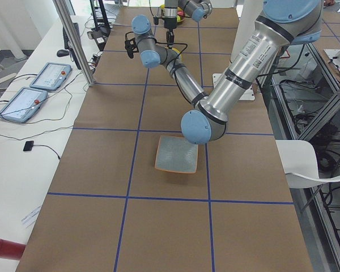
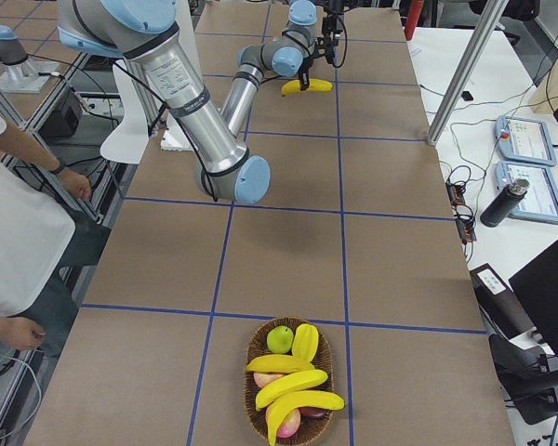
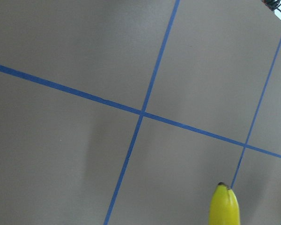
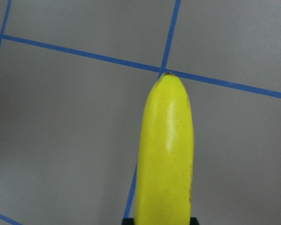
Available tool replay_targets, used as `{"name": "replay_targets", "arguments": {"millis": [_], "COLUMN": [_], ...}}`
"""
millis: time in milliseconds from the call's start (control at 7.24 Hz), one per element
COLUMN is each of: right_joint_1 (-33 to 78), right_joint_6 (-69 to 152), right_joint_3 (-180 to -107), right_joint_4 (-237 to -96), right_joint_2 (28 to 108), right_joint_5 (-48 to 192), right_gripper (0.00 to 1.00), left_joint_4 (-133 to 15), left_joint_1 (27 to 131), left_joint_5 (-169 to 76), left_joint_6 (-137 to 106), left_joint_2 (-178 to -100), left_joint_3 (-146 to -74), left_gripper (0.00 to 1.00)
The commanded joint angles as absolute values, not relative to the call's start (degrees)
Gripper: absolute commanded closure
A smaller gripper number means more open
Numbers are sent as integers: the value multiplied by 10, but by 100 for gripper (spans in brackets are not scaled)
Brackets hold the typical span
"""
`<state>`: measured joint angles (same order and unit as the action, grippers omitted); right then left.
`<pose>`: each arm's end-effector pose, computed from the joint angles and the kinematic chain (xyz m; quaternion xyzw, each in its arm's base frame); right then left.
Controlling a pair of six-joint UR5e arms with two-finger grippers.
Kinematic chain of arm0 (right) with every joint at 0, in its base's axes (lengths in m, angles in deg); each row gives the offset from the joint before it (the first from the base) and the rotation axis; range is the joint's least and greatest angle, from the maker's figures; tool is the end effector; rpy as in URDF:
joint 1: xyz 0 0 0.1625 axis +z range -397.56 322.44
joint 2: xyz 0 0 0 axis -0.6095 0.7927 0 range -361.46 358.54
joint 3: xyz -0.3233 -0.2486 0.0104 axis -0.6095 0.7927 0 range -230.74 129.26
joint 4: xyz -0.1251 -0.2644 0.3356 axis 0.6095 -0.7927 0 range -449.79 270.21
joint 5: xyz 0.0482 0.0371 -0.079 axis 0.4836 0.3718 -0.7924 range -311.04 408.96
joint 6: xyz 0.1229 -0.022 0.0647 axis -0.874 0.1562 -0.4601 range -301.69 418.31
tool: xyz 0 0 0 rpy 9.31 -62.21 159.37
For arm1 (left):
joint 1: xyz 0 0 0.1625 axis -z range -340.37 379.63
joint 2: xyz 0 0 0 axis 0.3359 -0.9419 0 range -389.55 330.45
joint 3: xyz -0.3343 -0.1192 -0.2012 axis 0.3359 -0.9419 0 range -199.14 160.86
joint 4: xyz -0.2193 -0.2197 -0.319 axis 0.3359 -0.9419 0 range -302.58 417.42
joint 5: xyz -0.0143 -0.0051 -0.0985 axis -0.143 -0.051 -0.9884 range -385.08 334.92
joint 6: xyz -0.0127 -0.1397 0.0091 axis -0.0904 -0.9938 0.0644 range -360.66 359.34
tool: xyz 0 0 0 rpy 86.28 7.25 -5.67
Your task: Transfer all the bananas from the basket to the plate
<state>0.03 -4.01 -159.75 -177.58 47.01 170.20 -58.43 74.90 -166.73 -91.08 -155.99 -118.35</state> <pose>-0.4639 -0.4333 0.0645 0.0768 -0.5462 -0.0686 0.8313 0.3533 -0.5502 0.1202 -0.0716 0.6296 -0.1162 0.7648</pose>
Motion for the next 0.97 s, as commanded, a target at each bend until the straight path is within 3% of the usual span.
{"name": "replay_targets", "arguments": {"millis": [0,414,829], "right_joint_1": [-3,-13,-14], "right_joint_6": [-88,-173,-196], "right_joint_3": [-1590,-1567,-1541], "right_joint_4": [-1709,-1595,-1575], "right_joint_2": [470,469,442], "right_joint_5": [1702,1708,1706], "right_gripper": [100,100,100], "left_joint_4": [-666,-727,-750], "left_joint_1": [746,733,697], "left_joint_5": [-1667,-1666,-1637], "left_joint_6": [-929,-982,-1006], "left_joint_2": [-1560,-1560,-1560], "left_joint_3": [-1156,-1152,-1153], "left_gripper": [1,1,1]}}
